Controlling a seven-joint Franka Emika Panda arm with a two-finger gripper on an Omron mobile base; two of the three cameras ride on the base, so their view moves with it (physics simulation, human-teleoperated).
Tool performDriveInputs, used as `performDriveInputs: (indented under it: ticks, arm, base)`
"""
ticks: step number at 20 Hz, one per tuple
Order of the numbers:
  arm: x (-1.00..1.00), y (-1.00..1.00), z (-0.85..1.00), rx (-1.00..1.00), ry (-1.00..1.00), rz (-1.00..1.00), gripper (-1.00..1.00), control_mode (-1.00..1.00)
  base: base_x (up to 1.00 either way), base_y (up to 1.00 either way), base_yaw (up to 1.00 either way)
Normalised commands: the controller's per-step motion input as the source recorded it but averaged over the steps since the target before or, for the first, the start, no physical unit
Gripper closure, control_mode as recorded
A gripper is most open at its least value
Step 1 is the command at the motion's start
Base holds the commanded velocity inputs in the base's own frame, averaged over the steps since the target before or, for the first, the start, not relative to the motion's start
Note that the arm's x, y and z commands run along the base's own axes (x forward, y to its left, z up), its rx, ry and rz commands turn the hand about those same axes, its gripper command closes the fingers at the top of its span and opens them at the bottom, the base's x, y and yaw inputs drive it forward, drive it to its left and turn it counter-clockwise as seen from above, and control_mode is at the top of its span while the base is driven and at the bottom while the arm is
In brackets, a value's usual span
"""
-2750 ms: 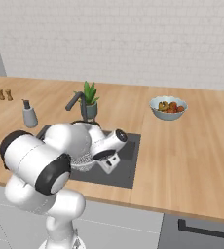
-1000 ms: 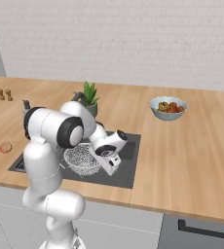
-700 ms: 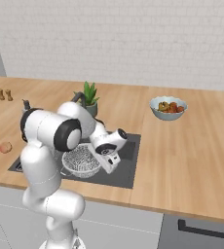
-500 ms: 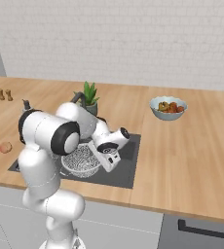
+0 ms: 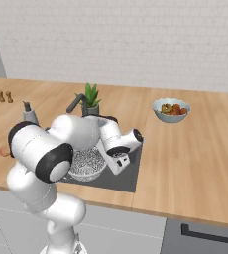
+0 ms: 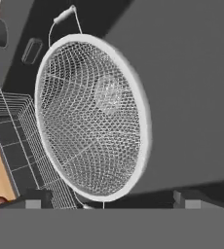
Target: Put the colander in the sink, put the peach, kiwi in the colander, and turn on the sink faucet and pour water over the colander.
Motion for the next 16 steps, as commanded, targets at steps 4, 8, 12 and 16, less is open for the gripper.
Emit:
performDriveInputs:
  ticks: [4,8,12,16]
  arm:
    - [-0.95,0.09,0.75,0.00,-0.34,0.18,-1.00,-1.00]
    - [-0.69,0.57,0.68,0.00,-0.38,0.25,-1.00,-1.00]
    - [-0.49,0.97,0.64,-0.04,-0.27,0.21,-1.00,-1.00]
    - [-0.48,1.00,0.61,-0.08,-0.27,0.17,-1.00,-1.00]
  base:
    - [0.00,0.00,0.00]
    - [0.00,0.00,0.00]
    - [0.00,0.00,0.00]
    - [0.00,0.00,0.00]
